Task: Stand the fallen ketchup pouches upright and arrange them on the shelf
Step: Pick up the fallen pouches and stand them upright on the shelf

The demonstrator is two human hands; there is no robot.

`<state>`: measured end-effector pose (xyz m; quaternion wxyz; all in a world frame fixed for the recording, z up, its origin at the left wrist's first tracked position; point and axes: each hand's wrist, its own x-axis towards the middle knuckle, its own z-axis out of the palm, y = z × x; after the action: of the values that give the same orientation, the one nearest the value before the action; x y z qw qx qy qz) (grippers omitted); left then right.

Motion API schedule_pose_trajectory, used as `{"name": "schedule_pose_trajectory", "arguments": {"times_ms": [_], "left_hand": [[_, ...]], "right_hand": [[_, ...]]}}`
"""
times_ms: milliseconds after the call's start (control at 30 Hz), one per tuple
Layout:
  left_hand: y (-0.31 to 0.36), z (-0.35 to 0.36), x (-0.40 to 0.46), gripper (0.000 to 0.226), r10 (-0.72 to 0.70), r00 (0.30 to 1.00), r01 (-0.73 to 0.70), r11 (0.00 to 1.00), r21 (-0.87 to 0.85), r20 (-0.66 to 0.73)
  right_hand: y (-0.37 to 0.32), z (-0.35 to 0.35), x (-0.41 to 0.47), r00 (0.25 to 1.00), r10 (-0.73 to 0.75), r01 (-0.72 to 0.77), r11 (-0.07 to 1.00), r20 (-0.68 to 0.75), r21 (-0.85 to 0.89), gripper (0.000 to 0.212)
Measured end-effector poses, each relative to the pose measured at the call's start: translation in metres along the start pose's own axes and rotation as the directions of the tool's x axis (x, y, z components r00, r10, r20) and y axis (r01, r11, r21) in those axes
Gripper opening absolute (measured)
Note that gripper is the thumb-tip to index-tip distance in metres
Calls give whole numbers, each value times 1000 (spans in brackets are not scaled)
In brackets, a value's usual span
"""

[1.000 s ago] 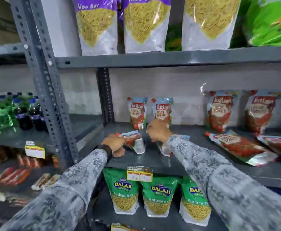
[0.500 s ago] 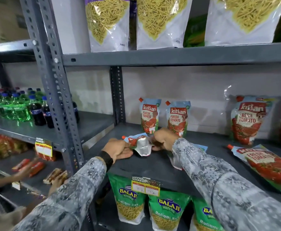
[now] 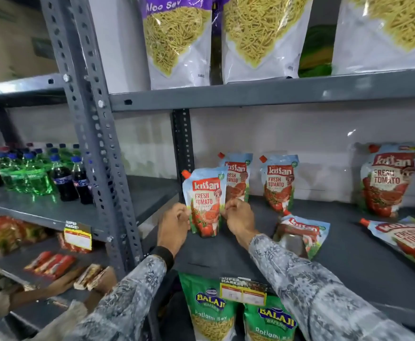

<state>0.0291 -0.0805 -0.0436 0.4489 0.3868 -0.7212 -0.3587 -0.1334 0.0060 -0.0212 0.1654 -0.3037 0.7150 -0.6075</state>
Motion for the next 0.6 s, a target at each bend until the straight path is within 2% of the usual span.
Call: {"name": "schedule_pose_trajectory", "arguments": {"times_ms": [133,267,367,433,467,533,600], "left_hand": [[-12,1,1,12,-48,998,50,995,-86,27],[-11,-8,1,12,-63,997,66,994,-91,46],[-2,-18,-16,12,-60,995,48,987,-154,-74],[12,-22,-27,14,14,984,-35,993,-116,-178],[22,-22,-32,14,66,980,-84,993,-87,-187],[43,-10,-41,10,129,985,-140,985,-96,-115],[62,7,-45,14,163,986,-161,984,-79,29]], "right_hand": [[13,11,-7,998,-46,49,997,-49,59,30],[12,5,-12,995,-86,89,994,-42,64,21],[-2,-15,-18,985,-173,173,984,-20,45,23],[-15,-37,-23,972,-235,234,970,-1,59,29],[-21,-51,-24,966,-257,257,965,4,61,31],[-27,-88,-25,952,-307,307,952,-8,14,31],[-28,-121,-26,935,-351,345,933,-54,-98,23]]}}
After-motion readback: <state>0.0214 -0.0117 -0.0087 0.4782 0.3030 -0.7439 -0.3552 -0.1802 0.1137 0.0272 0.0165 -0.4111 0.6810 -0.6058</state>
